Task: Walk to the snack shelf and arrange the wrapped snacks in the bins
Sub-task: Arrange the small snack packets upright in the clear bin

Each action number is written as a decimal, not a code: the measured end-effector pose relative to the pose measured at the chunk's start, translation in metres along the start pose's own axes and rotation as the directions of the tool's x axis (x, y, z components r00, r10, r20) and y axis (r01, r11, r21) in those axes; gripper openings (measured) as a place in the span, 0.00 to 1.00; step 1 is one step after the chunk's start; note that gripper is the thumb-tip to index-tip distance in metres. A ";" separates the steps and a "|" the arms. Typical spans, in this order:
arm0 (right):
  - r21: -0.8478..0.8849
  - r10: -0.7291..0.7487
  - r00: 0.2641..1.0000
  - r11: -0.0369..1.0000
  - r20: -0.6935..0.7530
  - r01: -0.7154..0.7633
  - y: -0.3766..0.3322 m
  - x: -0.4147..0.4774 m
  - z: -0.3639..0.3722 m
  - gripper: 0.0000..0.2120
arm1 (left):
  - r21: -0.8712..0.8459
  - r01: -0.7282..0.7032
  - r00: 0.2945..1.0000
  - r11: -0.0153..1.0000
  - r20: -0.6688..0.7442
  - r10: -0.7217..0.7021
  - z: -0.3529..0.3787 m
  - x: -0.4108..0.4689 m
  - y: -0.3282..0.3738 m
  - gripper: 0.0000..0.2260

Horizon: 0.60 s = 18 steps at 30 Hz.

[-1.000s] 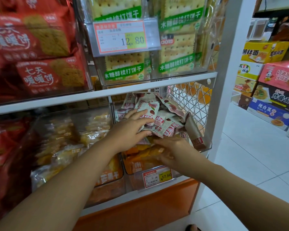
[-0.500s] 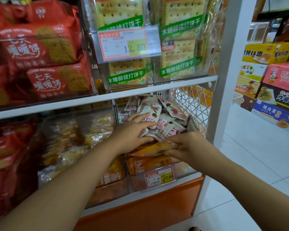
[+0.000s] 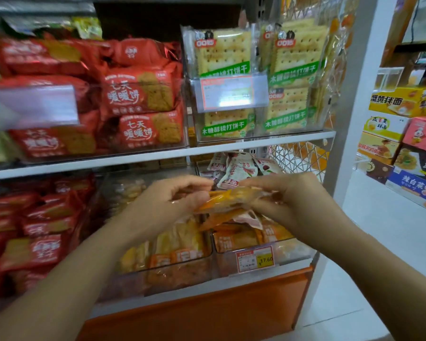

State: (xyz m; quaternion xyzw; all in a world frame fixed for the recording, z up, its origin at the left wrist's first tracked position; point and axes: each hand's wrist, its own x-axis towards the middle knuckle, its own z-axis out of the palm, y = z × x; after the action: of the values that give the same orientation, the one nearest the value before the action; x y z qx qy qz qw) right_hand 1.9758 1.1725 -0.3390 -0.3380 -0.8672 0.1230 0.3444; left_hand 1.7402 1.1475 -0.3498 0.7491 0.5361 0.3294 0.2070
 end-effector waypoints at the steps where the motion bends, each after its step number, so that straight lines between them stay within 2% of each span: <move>1: 0.009 -0.046 0.999 0.999 -0.002 0.046 -0.006 0.007 0.008 0.12 | 0.011 0.003 1.000 1.000 -0.018 -0.002 -0.009 -0.008 -0.004 0.26; 4: 0.029 -0.198 0.980 0.980 0.002 0.198 -0.017 0.030 0.045 0.15 | 0.091 0.035 0.998 0.995 -0.057 -0.030 -0.032 -0.029 -0.017 0.23; 6: 0.069 -0.247 0.969 0.967 0.016 0.245 -0.020 0.047 0.075 0.16 | 0.153 0.060 0.995 0.986 -0.088 -0.046 -0.042 -0.041 -0.031 0.17; 7: 0.093 -0.253 0.967 0.964 0.028 0.250 -0.020 0.055 0.090 0.16 | 0.196 0.077 0.993 0.977 -0.105 -0.057 -0.045 -0.046 -0.039 0.17; 10: 0.108 -0.218 0.966 0.973 0.141 0.204 -0.020 0.073 0.128 0.18 | 0.346 0.186 0.981 0.920 -0.112 -0.157 -0.041 -0.059 -0.078 0.33; 11: 0.089 -0.186 0.959 0.981 0.215 0.170 -0.021 0.075 0.134 0.19 | 0.402 0.225 0.974 0.887 -0.097 -0.203 -0.037 -0.062 -0.093 0.34; 14: 0.058 -0.134 0.927 0.991 0.352 0.121 -0.013 0.073 0.134 0.23 | 0.530 0.280 0.951 0.801 -0.039 -0.307 -0.024 -0.069 -0.109 0.24; 16: 0.009 -0.097 0.933 0.995 0.346 0.100 -0.006 0.067 0.121 0.22 | 0.550 0.301 0.936 0.779 -0.014 -0.352 -0.018 -0.068 -0.109 0.23; 18: -0.040 -0.057 0.946 0.996 0.320 0.074 0.000 0.058 0.102 0.20 | 0.542 0.285 0.943 0.790 -0.011 -0.333 -0.014 -0.064 -0.110 0.22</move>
State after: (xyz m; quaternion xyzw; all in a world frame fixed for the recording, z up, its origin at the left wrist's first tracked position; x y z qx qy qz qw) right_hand 1.8755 1.2139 -0.3838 -0.2936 -0.9250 0.1420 0.1948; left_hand 1.6438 1.1243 -0.4300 0.6924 0.7124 0.0956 0.0631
